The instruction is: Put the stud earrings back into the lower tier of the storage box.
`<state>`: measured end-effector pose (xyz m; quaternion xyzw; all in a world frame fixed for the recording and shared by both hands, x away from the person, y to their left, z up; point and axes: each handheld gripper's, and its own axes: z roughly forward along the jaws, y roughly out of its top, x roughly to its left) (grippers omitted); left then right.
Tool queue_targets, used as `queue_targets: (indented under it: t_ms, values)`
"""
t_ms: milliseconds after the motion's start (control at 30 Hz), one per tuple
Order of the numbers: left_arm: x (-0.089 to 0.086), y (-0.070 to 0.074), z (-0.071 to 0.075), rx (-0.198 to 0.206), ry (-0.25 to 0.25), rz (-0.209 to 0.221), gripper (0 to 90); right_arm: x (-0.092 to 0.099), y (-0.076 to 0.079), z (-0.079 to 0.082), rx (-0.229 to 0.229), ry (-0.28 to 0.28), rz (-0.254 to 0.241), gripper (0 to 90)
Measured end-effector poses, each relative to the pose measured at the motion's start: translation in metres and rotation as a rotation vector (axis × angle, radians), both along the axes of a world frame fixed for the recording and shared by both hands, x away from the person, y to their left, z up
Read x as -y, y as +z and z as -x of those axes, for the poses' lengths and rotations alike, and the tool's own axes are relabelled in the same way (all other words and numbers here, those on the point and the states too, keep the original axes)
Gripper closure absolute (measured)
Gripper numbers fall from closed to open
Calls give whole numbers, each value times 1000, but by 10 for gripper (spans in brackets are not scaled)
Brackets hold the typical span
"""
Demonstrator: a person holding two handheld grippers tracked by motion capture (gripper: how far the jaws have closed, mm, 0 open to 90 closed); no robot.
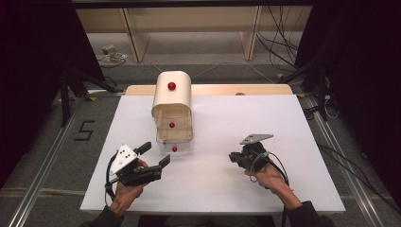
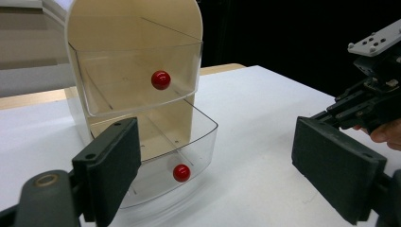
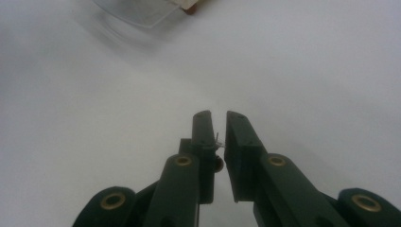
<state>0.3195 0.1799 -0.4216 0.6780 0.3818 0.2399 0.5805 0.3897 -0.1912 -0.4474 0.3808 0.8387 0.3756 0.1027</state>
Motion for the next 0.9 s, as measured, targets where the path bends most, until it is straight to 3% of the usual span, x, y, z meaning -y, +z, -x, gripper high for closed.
queue_targets:
  t_ms: [433, 900]
  values:
    - [-1, 0, 0, -3, 5, 7, 158, 0, 10, 0, 46, -6, -78, 832]
    - [-1, -1, 0, -10, 10, 11, 158, -2, 22, 0, 91, -8, -129, 832]
